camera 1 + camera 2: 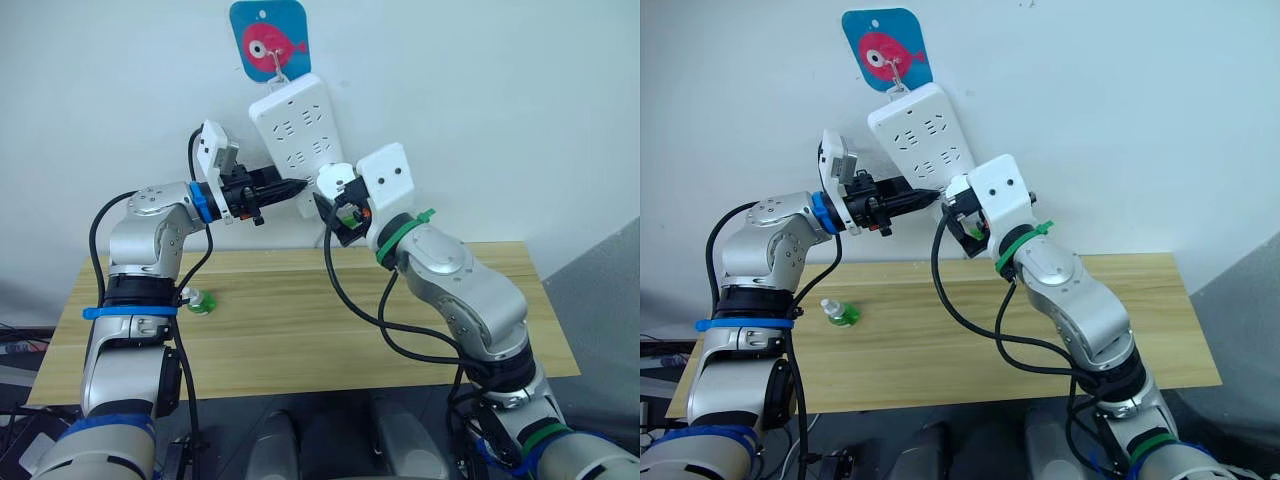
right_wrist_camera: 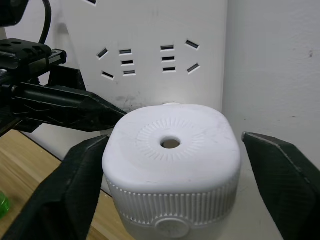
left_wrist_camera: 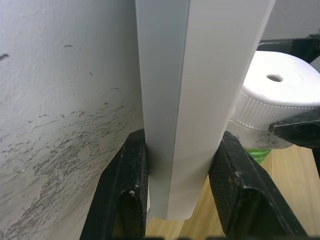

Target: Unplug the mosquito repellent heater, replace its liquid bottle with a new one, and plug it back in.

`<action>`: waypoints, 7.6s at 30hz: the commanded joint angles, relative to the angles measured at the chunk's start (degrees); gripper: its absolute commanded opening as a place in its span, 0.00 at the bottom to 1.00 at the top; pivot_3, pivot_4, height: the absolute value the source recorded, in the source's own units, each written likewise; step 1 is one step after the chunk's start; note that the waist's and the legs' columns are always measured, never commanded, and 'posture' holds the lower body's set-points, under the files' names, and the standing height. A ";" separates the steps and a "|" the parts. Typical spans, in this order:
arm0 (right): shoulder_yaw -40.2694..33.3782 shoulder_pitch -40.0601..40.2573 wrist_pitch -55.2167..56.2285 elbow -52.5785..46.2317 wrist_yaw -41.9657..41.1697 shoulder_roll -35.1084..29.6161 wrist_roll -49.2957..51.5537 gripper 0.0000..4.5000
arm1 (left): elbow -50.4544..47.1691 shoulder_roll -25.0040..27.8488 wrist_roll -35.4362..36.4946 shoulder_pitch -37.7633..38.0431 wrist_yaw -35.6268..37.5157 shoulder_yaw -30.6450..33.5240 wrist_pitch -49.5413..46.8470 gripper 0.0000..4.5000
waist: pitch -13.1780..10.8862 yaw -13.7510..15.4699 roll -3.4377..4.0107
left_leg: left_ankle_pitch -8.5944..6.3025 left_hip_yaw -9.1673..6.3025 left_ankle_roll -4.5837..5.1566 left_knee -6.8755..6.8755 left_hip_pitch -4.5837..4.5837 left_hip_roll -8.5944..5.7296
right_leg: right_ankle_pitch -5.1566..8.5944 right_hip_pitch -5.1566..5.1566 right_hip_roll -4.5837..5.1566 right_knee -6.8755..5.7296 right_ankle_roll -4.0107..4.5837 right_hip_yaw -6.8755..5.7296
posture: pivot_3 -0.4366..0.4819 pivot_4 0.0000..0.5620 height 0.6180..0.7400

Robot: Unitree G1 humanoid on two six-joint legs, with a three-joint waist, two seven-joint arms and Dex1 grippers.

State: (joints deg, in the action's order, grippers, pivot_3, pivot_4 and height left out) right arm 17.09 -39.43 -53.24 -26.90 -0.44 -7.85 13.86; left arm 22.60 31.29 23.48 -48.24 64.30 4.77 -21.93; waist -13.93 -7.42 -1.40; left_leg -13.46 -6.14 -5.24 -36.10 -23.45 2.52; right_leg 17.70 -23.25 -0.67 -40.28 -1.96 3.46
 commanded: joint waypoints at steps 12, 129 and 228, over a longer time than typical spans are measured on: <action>-4.11 1.96 -12.44 -13.92 -3.39 -1.78 0.62 0.66 | 2.11 0.96 -4.88 -0.76 -5.05 -0.98 5.37 0.30 | 0.02 0.18 0.01 | 0.01 -0.11 -0.01 -0.04 -0.07 -0.11 | 0.00 -0.01 0.09 -0.06 0.00 -0.05 | 0.25 0.38 1.00; -14.30 -6.65 -30.50 33.22 -49.14 -42.33 56.51 1.00 | -36.78 1.21 -0.51 27.13 0.22 -9.90 18.58 0.50 | -1.16 1.95 0.28 | 0.19 0.66 -0.01 0.02 -0.01 0.10 | 0.00 -0.20 -0.14 -0.19 0.01 0.52 | 0.33 0.46 1.00; -10.86 3.91 -22.59 23.58 -19.38 -38.45 99.13 0.67 | -35.30 5.82 24.73 13.23 -1.50 -9.32 -25.68 0.50 | -1.63 2.41 0.30 | 0.14 0.43 0.09 0.03 -0.41 0.14 | -0.06 -0.23 -0.14 0.30 -0.11 0.18 | 0.34 0.47 1.00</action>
State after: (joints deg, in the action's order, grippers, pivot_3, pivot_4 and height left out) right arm 6.84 -35.02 -74.98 -0.91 -18.47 -46.28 109.96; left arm -12.46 37.46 50.60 -34.83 64.10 -7.35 -51.96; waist -15.56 -5.01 -1.10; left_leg -13.32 -5.72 -5.16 -36.08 -23.87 2.67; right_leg 17.64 -23.48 -0.81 -39.98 -2.06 3.64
